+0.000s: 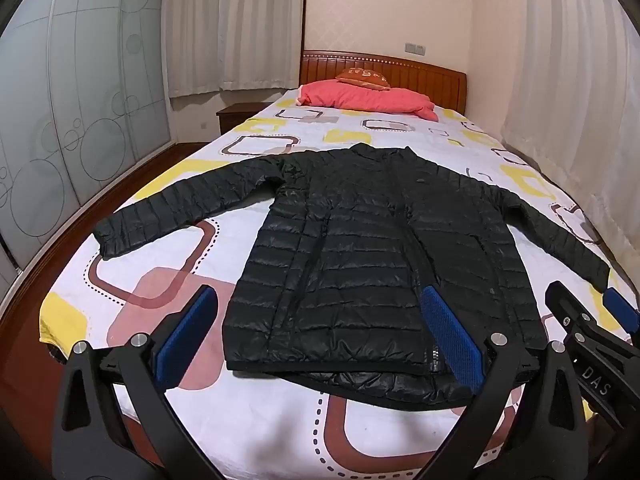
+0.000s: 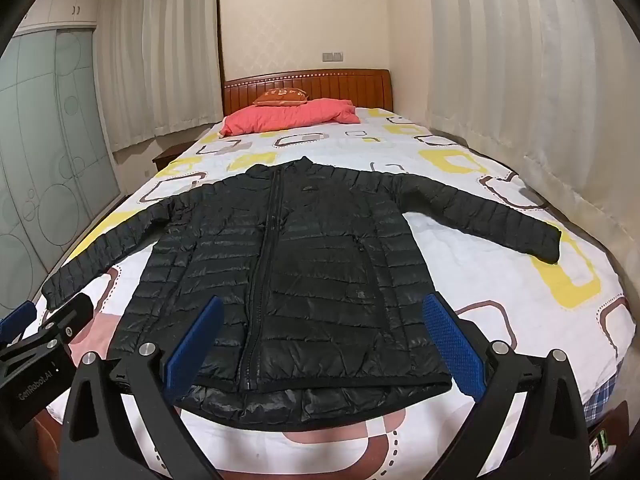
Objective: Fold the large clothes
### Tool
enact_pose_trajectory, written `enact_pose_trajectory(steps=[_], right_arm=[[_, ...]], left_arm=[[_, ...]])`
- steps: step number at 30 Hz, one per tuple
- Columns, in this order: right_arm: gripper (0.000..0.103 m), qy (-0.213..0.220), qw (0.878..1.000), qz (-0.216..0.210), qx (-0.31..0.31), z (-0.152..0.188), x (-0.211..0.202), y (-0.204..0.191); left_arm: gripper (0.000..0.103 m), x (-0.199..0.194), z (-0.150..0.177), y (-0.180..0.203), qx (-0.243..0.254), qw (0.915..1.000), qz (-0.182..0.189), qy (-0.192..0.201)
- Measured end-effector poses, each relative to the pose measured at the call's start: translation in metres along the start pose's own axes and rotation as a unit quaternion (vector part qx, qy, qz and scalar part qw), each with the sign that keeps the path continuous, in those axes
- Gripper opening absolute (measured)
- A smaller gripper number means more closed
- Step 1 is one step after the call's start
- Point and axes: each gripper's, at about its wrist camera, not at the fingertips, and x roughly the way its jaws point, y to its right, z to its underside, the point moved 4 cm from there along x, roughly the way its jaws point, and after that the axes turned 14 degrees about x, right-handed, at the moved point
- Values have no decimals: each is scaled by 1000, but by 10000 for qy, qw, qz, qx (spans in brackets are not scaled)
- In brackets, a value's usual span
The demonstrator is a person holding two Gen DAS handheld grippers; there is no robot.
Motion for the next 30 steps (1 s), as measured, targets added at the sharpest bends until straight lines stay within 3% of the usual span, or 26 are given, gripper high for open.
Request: enact_pose_trajectory(steps=[30], right_arm=[[99, -1, 10000, 2, -15, 1, -5, -3]], left_arm=[[101, 0, 2, -2, -11, 10000, -8, -31]])
